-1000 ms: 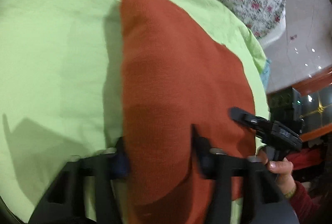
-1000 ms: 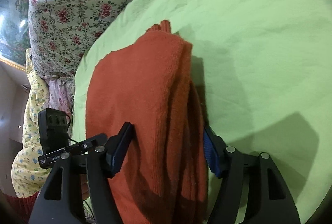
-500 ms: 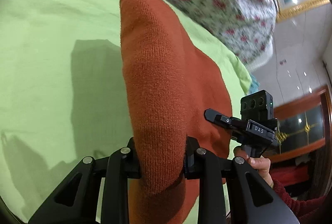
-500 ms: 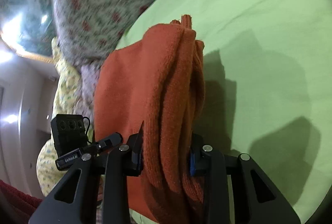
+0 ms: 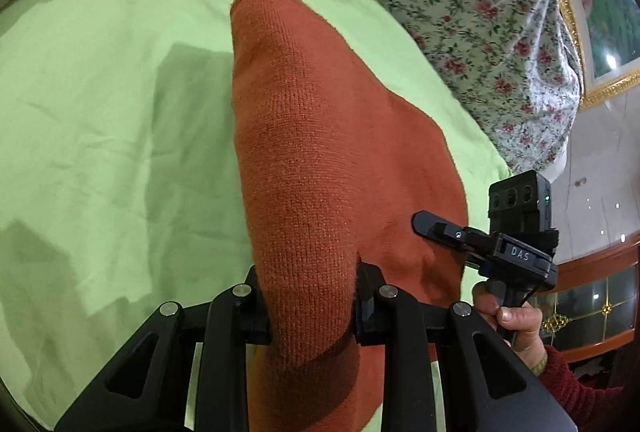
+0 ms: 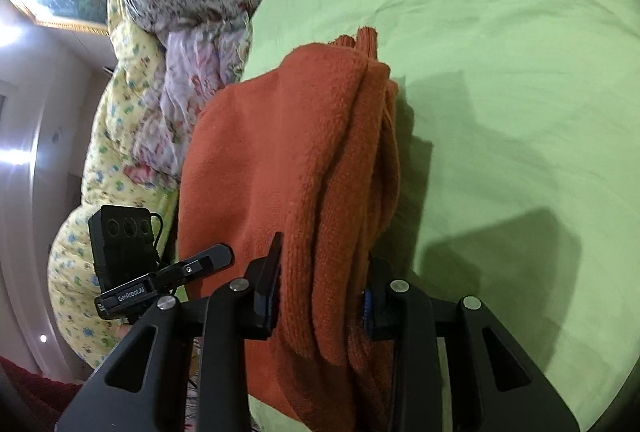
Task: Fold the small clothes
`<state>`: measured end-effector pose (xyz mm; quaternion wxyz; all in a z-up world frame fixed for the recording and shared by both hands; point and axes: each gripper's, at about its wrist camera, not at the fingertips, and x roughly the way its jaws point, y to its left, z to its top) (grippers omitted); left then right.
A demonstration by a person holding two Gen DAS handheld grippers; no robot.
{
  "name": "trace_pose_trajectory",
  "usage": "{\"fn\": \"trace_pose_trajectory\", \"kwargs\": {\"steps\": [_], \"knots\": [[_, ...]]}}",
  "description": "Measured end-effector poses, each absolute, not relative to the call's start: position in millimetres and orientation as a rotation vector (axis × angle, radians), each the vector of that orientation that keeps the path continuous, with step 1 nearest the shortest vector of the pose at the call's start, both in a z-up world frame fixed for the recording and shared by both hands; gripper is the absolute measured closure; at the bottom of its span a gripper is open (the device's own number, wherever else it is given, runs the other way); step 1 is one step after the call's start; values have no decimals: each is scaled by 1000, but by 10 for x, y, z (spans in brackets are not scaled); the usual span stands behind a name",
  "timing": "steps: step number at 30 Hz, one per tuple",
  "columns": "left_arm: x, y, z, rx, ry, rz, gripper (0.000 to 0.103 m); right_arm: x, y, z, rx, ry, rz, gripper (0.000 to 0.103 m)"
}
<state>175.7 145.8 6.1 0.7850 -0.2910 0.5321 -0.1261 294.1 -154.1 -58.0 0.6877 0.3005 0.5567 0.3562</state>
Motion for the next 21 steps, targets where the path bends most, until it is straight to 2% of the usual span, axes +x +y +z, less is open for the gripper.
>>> {"fn": "trace_pose_trajectory", "kwargs": {"steps": [3,6,8,11,14,21], "knots": [[1772,1437,2,-608,1143,-271,76,2960,-1543,-619,666,1252,786,70],[1797,1418,-81,-578,1154,-240,69,2985,-1570,-684,662,1257,766,66],[1799,1425,-146,-556,1166,-210,58,3013,-1586,-739,666,1264,739,59],[1762,1481,-192,-554,1174,-162,44,3039,-1663,-825,710,1264,715,57],[1670,1530,-161,-558,1176,-127,40,3010,-1755,-793,724,1253,690,54],[1234,1521,14,-512,1191,-85,40,2718,-2093,-474,718,1164,588,53]]}}
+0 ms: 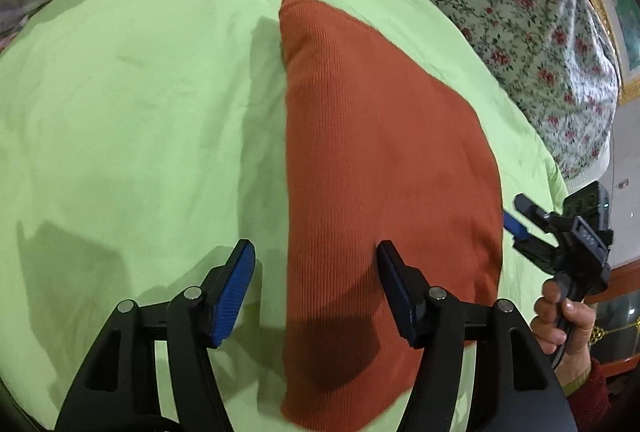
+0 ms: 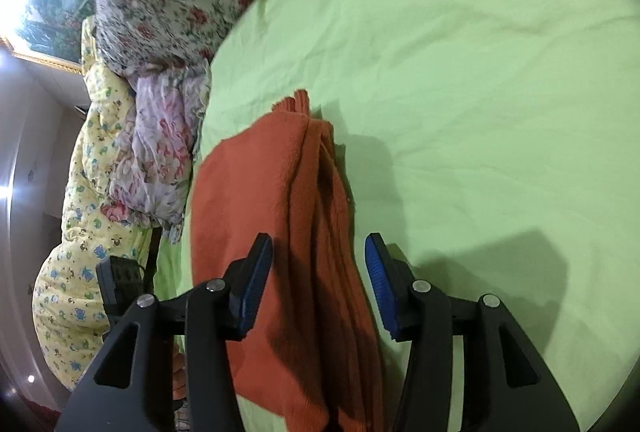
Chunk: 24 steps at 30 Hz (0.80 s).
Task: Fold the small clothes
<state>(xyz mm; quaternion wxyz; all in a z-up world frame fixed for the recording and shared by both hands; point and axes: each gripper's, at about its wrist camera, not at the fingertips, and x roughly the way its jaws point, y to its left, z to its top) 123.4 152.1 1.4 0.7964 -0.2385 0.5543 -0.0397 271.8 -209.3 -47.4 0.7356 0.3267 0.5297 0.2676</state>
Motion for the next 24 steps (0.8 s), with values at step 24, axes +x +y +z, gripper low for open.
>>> {"fn": "trace_pose_trajectory", "kwargs": {"steps": [24], "knots": [[-59,999,-128,-92,1248,-156,40,1835,-1823,-454,398,1223,637,75]]}}
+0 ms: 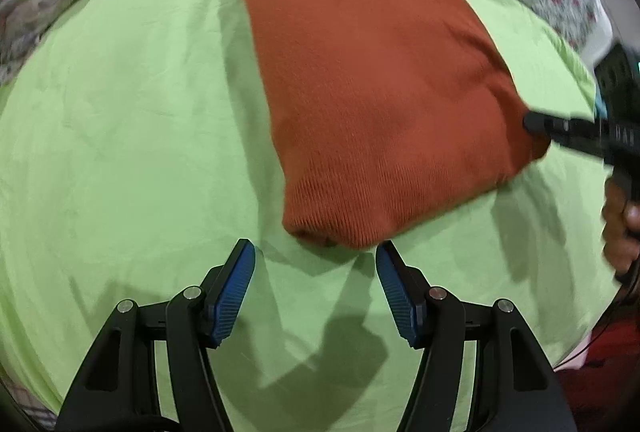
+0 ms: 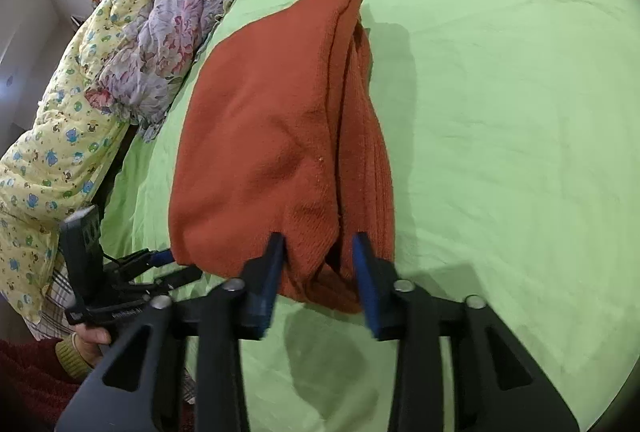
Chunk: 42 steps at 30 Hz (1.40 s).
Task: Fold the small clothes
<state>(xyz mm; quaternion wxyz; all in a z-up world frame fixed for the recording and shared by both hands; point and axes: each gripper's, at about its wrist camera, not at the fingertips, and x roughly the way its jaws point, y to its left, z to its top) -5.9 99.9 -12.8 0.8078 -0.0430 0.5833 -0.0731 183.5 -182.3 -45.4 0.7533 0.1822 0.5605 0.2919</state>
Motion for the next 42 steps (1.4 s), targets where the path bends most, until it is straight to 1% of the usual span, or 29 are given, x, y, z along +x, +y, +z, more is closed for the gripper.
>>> {"fn": "trace_pose_trajectory", "kwargs": {"steps": [3,6,7,8,9,10,11,14,16,18,23,26,27,28,30,34,35,36,40,42], "knots": [[-111,984,-139,-43,1232,-128,41,1848,-1833,-455,395,1220,638,75],[-93,1012,-128,-51,1201,-71,46,1836,-1827,-474,407,1224,642,75],[-83,1040,-116,-75,1195,-57,52,1836,-1822,-481,408,1224,641,75],[-82,1066,-94,-111,1187,-62,62,1834,-1812,-481,407,1223,643,83],[-100,1085,-59,-155,1176,-76,68,1833,-1807,-479,405,1225,642,87],[-122,1079,-33,-173,1173,-88,81,1831,-1815,-477,401,1227,635,89],[-154,1051,5,-172,1164,-94,86,1829,-1812,-452,396,1225,634,91],[-242,961,67,-127,1145,-97,93,1803,-1885,-258,407,1180,659,93],[-245,973,-4,-146,1170,-93,94,1786,-1950,-147,416,1145,677,94],[-253,1026,-55,-200,1181,-96,95,1800,-2000,-179,372,1152,651,95],[-68,977,-113,-205,1198,-107,95,1814,-2025,-616,307,1240,561,96],[-49,1046,-98,-208,1228,-121,94,1822,-2042,-749,352,1260,544,95],[-69,1065,-82,-205,1241,-126,94,1830,-2056,-732,364,1264,537,90],[-66,1077,-75,-202,1251,-131,94,1834,-2073,-712,367,1265,536,89],[-96,1114,-4,-195,1272,-144,95,1835,-2115,-647,355,1268,530,82],[-65,1197,375,-234,1192,-214,94,1842,-2214,-408,322,1221,493,81],[-8,1191,456,-235,1167,-223,90,1875,-2216,-342,331,1199,500,81],[78,1180,521,-234,1146,-233,89,1925,-2208,-272,344,1174,513,81],[680,1109,608,-214,1065,-196,88,2369,-1943,-86,396,1108,566,81],[1036,1093,546,-234,1063,-164,88,2611,-1733,-58,395,1081,588,81]]}}
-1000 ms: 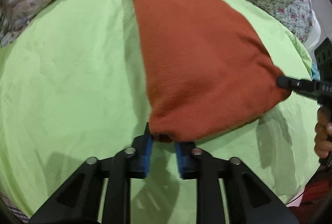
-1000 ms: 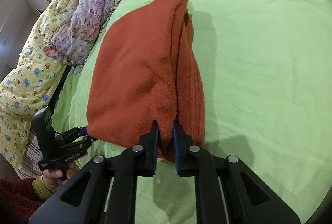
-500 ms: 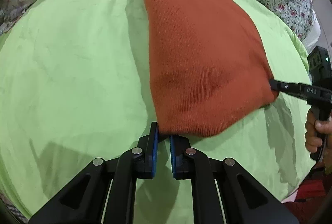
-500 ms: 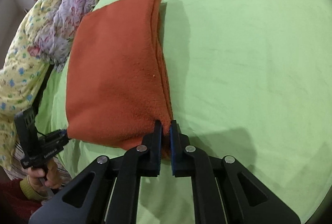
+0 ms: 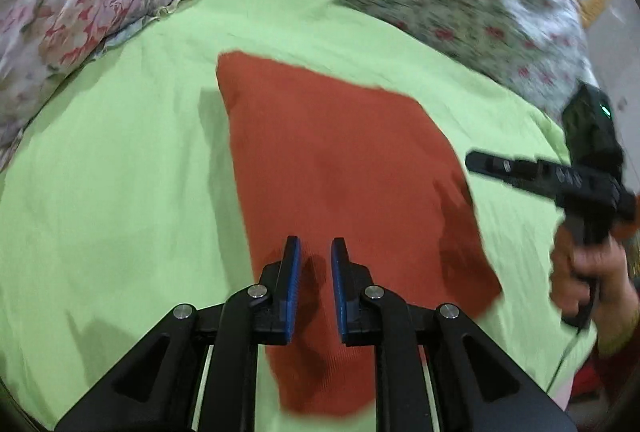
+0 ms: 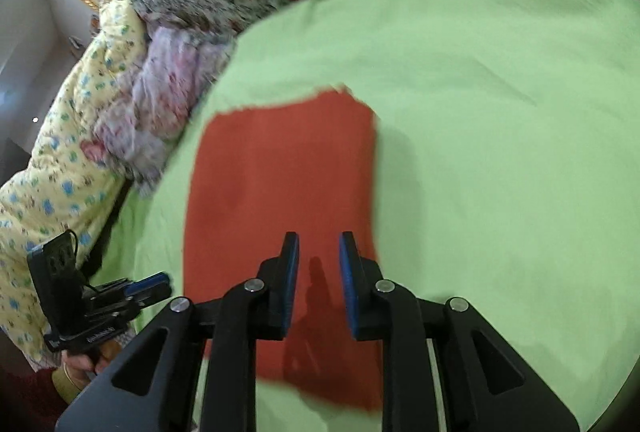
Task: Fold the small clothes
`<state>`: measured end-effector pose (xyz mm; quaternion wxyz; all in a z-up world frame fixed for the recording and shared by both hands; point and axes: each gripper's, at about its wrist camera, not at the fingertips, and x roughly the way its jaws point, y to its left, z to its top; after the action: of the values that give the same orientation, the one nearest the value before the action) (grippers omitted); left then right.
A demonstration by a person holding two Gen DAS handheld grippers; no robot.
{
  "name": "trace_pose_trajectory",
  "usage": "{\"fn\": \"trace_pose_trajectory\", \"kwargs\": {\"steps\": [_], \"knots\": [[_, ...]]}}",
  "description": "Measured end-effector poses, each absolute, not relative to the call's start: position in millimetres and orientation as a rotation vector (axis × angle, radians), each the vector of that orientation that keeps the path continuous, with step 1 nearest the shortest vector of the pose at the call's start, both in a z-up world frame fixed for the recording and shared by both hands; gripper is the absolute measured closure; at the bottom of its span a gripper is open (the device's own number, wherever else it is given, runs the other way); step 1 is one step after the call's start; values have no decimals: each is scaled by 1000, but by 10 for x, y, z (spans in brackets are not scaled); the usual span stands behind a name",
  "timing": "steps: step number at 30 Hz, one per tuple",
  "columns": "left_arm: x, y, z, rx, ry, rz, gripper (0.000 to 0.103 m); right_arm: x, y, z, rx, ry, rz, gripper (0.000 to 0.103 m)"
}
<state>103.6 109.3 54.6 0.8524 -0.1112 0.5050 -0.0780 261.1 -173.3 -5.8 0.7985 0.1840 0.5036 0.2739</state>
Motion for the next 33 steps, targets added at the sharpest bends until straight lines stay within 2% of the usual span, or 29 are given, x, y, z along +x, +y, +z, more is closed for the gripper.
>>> {"fn": "trace_pose_trajectory", "kwargs": {"steps": [8,12,15,19,21,23,25,33], "knots": [[2002,1335,136,-374,1130,-91,89,3207,-1379,-387,400,1108,559,82],[2135,1300,67,-331,1145,-75,92,3334,-1471,-640,449,1130,537,93],[2011,1293,163,-317,1135,-78,91,3336,-1536,-603,481,1125,544,93],[1717,1247,311,-316,1118,-108,85,3174,-1653,-420,498,1115,558,90],[1435,1237,374,-318,1114,-133,80,3033,-1723,-325,513,1102,580,90],[1162,1226,404,-319,1124,-145,71,2802,-1807,-230,515,1092,608,89],[883,1228,391,-317,1145,-146,66,2580,-1858,-171,505,1097,629,89],[192,1289,142,-352,1236,-105,63,1793,-1851,-176,414,1160,690,89]]}}
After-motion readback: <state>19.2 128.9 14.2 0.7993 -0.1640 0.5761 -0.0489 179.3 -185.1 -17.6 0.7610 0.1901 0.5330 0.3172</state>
